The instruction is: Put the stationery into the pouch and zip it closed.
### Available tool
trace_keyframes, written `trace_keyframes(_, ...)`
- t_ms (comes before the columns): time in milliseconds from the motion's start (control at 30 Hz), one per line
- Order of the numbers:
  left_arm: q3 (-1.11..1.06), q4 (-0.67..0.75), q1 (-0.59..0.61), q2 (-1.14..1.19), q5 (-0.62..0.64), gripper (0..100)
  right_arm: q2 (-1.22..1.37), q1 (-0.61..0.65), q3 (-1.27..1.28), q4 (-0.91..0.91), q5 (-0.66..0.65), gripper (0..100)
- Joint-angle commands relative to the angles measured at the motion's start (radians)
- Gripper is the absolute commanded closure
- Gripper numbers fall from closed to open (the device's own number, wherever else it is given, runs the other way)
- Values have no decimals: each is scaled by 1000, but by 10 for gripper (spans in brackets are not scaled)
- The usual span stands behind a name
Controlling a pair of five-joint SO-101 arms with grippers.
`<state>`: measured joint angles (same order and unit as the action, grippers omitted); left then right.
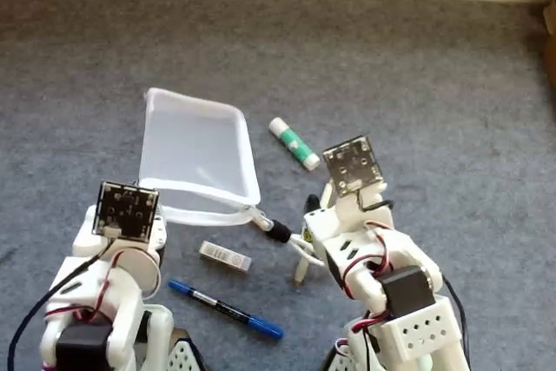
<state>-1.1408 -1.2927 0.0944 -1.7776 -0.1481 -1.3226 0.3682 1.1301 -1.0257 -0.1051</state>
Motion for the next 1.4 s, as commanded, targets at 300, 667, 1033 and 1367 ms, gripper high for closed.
trace_keyframes(300,493,-91,-13,596,117,993,-13,-31,-58,35,14,818)
trace_keyframes(667,760,-186,-15,840,259,993,-13,-31,-27,39,14,818)
trace_keyframes(1033,809,-192,-12,1004,342,993,-12,-33,-27,39,14,818)
trace_keyframes(1367,800,-183,36,1013,338,870,-12,-33,-27,39,14,818)
